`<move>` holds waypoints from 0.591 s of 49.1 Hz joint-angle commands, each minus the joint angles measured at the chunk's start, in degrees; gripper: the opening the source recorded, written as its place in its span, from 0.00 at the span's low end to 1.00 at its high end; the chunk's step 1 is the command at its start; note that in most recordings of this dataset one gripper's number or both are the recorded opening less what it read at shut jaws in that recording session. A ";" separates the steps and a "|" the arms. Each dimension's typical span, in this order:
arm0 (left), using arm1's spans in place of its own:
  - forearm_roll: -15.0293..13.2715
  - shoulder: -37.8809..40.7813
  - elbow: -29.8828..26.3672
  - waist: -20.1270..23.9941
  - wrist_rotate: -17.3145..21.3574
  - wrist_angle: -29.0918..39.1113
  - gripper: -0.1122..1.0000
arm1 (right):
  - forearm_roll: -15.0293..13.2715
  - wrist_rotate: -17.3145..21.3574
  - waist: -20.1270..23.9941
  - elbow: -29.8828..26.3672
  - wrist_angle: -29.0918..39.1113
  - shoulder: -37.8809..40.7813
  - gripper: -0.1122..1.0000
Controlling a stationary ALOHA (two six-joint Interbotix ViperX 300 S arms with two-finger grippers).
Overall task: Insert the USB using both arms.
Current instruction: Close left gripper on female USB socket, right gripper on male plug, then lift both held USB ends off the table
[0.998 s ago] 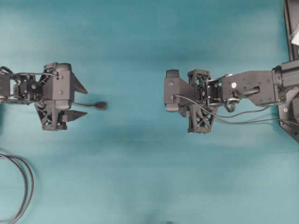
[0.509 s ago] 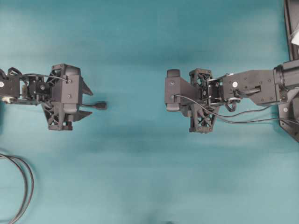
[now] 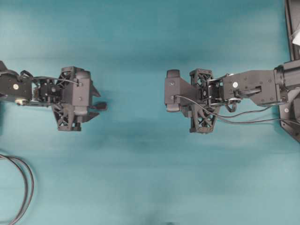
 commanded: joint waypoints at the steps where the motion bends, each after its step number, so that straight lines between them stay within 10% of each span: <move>1: 0.09 0.44 -1.49 0.35 0.79 -0.18 0.76 | -0.18 -0.09 0.18 -0.97 0.18 -0.88 0.28; 29: 0.09 2.02 -1.49 -0.26 0.70 8.79 0.63 | -0.26 -0.18 0.97 -1.41 0.26 -1.32 0.28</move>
